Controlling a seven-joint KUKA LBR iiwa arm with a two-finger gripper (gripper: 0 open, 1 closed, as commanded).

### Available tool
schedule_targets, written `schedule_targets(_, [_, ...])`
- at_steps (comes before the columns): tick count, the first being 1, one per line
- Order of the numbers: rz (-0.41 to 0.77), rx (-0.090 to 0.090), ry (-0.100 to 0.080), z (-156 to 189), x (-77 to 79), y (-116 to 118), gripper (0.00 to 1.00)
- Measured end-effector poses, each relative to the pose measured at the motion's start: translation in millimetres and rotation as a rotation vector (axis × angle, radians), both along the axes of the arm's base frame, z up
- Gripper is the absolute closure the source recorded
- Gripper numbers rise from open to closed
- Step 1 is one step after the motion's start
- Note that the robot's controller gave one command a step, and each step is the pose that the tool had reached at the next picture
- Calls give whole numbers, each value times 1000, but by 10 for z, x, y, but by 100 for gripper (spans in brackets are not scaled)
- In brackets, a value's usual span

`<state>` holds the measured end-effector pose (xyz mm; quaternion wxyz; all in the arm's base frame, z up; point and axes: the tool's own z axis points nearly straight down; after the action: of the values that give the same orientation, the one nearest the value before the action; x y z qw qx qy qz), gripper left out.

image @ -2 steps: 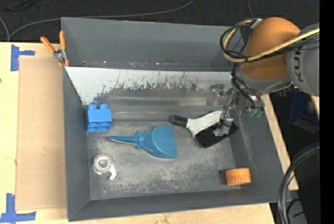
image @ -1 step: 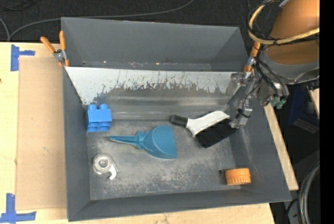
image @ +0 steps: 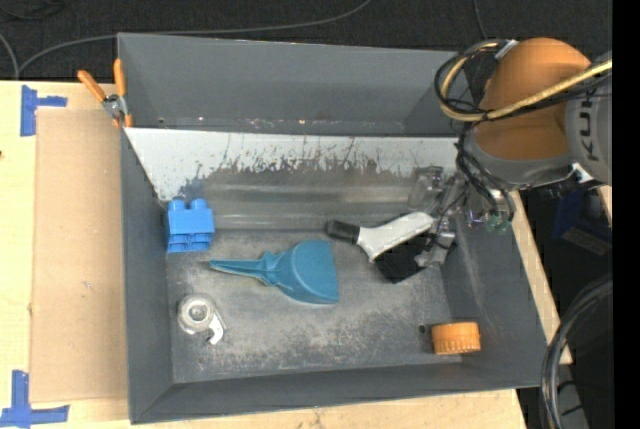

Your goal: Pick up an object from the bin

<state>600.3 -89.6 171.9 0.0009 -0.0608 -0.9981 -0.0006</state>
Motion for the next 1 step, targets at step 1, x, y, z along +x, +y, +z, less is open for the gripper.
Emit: schedule_targets(1, [-23, 2, 9, -210, -170, 38, 0])
